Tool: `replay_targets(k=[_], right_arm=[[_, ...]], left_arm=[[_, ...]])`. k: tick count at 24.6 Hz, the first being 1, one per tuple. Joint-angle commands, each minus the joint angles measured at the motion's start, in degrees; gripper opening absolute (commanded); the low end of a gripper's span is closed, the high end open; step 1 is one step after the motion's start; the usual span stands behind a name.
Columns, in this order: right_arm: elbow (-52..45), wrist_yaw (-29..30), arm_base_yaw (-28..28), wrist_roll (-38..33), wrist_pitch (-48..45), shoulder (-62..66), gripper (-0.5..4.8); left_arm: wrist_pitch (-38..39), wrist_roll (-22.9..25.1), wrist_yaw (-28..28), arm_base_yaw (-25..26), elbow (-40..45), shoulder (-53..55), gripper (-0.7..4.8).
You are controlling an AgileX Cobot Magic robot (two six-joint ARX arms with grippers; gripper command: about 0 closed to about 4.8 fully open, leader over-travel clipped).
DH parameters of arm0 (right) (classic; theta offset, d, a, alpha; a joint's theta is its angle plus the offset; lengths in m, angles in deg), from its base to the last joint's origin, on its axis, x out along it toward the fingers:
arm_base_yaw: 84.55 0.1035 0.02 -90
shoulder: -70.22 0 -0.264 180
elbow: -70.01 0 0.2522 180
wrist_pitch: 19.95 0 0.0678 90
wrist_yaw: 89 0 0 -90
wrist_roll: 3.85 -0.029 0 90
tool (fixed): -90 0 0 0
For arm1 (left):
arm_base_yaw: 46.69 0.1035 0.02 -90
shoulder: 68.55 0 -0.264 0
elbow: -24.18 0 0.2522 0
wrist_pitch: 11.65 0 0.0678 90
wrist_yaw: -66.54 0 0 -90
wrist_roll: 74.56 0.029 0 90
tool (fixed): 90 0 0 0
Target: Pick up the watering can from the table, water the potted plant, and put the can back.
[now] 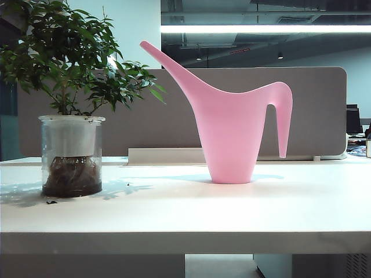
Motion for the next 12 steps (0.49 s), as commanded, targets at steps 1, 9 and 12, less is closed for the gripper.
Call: replay_targets(k=[1,9,12], right_arm=[[0.2,-0.1,0.0,0.0,0.0,0.0,-0.05],[0.2,-0.1,0.0,0.0,0.0,0.0,-0.05],[0.2,-0.1,0.0,0.0,0.0,0.0,-0.05]], left_arm=[[0.1,0.2,0.0,0.0,0.0,0.0,0.03],[0.1,-1.4,-0.2,0.0,-0.5,0.1,0.03],[0.1,-5.3,-0.5,-0.1,-6.8,5.1,0.03]])
